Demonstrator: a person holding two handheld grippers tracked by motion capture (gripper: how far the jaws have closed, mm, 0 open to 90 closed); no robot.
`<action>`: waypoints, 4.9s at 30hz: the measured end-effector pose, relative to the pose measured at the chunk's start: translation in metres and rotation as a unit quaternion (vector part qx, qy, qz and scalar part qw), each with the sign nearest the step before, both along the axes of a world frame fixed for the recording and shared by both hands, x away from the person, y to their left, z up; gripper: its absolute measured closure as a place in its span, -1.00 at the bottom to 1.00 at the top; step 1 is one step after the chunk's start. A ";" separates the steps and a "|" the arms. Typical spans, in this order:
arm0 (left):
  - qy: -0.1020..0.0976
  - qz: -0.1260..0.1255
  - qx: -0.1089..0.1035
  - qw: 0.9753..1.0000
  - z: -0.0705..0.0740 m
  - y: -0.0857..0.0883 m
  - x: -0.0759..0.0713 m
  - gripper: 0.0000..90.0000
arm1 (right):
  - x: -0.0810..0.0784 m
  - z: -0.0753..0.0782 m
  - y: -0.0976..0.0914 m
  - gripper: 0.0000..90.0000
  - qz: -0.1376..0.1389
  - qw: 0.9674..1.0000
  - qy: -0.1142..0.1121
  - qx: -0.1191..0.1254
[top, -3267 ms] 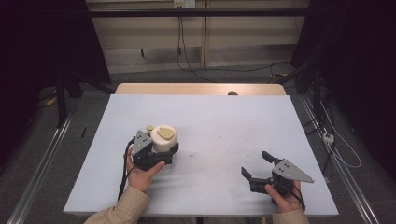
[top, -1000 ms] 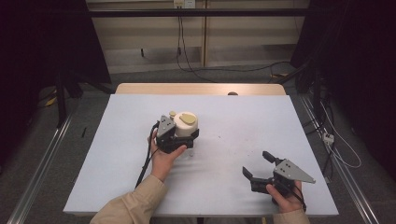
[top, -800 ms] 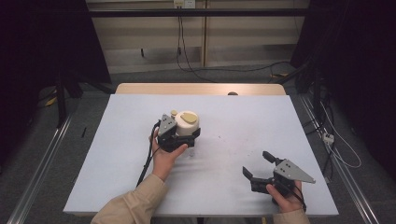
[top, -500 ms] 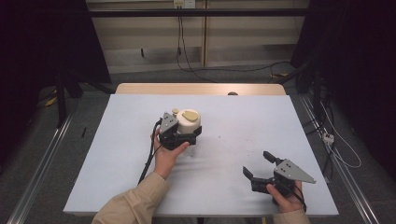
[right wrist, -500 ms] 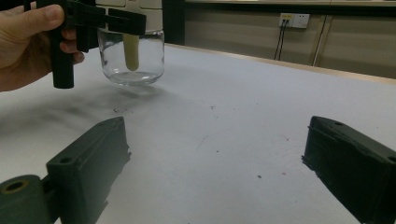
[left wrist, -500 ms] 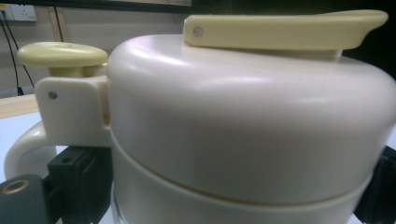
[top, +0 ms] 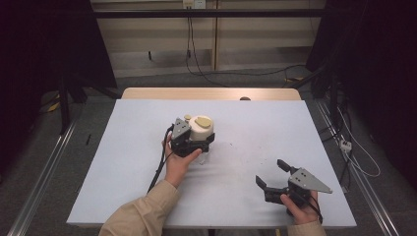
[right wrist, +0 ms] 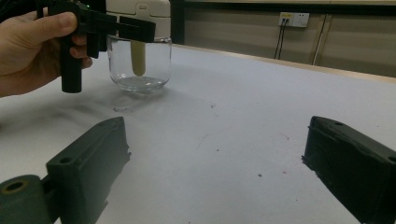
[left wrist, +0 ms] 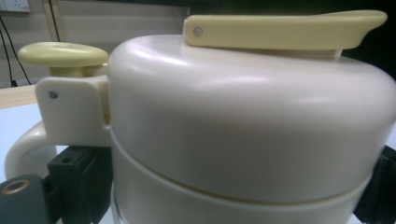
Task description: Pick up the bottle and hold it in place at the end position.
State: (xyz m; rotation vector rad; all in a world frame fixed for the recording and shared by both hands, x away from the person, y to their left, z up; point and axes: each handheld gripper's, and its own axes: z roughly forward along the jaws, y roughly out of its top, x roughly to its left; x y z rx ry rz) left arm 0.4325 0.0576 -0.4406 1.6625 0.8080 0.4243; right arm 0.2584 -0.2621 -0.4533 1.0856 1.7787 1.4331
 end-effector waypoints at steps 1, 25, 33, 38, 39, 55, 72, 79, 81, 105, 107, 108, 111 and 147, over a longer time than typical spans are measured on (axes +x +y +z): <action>0.001 0.001 0.000 1.000 0.000 0.000 0.000 -0.86 | 0.000 0.000 0.000 -0.88 0.000 1.000 0.000 0.000; -0.003 -0.011 0.012 1.000 0.004 -0.013 0.005 -0.86 | 0.000 0.000 0.000 -0.88 -0.003 1.000 -0.001 -0.003; 0.001 -0.008 0.010 1.000 0.001 -0.016 0.006 -0.86 | 0.001 0.000 0.001 -0.88 -0.001 1.000 -0.002 -0.002; -0.001 -0.006 0.013 1.000 0.001 -0.016 0.007 -0.86 | 0.002 0.000 0.002 -0.88 0.001 1.000 -0.001 -0.001; 0.001 -0.004 0.012 1.000 0.001 -0.016 0.007 -0.86 | 0.002 0.000 0.002 -0.88 0.001 1.000 -0.001 -0.001; -0.001 -0.001 0.014 1.000 0.003 -0.022 0.013 -0.86 | 0.003 0.000 0.003 -0.88 0.005 1.000 -0.002 -0.002; 0.001 -0.006 0.022 1.000 -0.003 -0.033 0.015 -0.86 | 0.003 0.000 0.004 -0.88 0.011 1.000 -0.002 -0.002; 0.002 -0.007 0.020 1.000 -0.006 -0.038 0.014 -0.86 | 0.003 0.000 0.004 -0.88 0.010 1.000 -0.002 0.000; 0.003 -0.008 0.022 1.000 -0.007 -0.039 0.015 -0.86 | 0.003 0.000 0.004 -0.88 0.011 1.000 -0.002 0.000; 0.002 -0.010 0.023 1.000 -0.009 -0.046 0.016 -0.86 | 0.003 0.000 0.003 -0.88 0.012 1.000 -0.002 0.000; 0.004 -0.012 0.021 1.000 -0.009 -0.048 0.016 -0.86 | 0.003 0.000 0.003 -0.88 0.012 1.000 -0.002 0.000; 0.002 -0.014 0.019 1.000 -0.010 -0.050 0.016 -0.86 | 0.003 0.000 0.003 -0.88 0.012 1.000 -0.002 0.000; -0.002 -0.016 0.024 1.000 -0.011 -0.051 0.015 -0.86 | 0.002 0.000 0.003 -0.88 0.013 1.000 -0.001 0.000; -0.012 -0.035 0.014 0.999 -0.020 -0.037 0.008 -0.87 | 0.004 0.000 0.007 -0.89 0.021 1.000 0.002 -0.006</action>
